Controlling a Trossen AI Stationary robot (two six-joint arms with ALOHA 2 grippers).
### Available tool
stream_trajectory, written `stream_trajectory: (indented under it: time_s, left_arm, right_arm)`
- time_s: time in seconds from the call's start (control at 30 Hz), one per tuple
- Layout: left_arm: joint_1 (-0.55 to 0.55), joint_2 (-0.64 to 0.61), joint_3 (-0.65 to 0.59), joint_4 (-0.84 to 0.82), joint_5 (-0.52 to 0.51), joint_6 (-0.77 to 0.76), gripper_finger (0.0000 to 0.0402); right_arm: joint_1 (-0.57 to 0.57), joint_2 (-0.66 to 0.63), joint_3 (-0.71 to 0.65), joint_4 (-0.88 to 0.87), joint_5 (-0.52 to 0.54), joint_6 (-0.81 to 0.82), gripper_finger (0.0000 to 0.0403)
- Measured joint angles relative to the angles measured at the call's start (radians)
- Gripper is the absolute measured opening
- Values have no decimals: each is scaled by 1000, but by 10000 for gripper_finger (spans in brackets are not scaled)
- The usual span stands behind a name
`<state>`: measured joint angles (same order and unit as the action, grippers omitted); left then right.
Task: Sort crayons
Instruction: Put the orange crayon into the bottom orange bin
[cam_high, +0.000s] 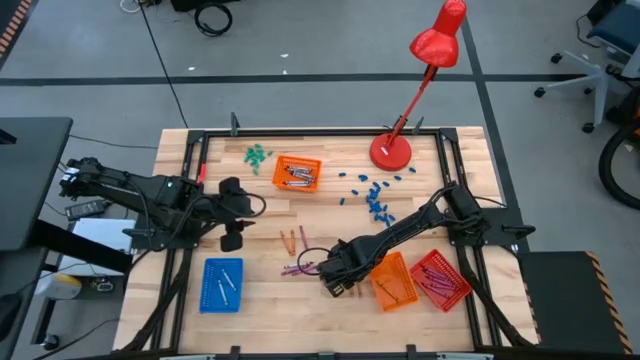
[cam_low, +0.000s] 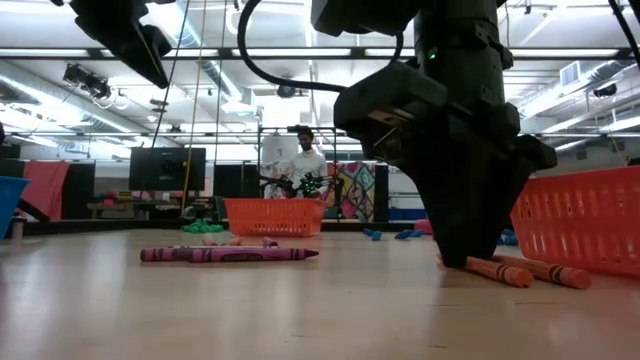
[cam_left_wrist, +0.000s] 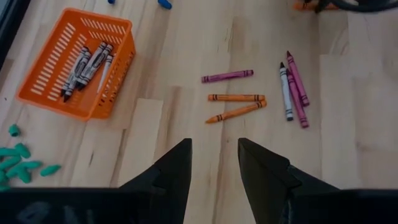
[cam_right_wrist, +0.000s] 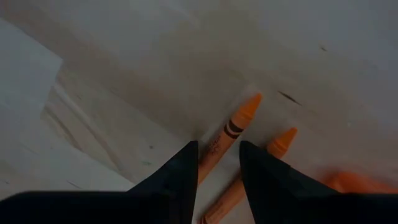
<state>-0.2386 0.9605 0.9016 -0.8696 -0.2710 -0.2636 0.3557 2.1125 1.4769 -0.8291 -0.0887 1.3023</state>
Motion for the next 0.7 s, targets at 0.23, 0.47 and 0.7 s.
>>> stream_trajectory:
  time_s: [0.23, 0.47, 0.7]
  left_arm:
    - [0, 0, 0, 6, 0, -64, 142]
    - [0, 0, 0, 6, 0, -93, 142]
    - [0, 0, 0, 10, 0, -95, 142]
  right_arm:
    - [0, 5, -2, -6, 3, -22, 73]
    - [0, -1, -3, -4, 9, -23, 21]
    - [-19, -48, -8, 3, 65, -23, 27]
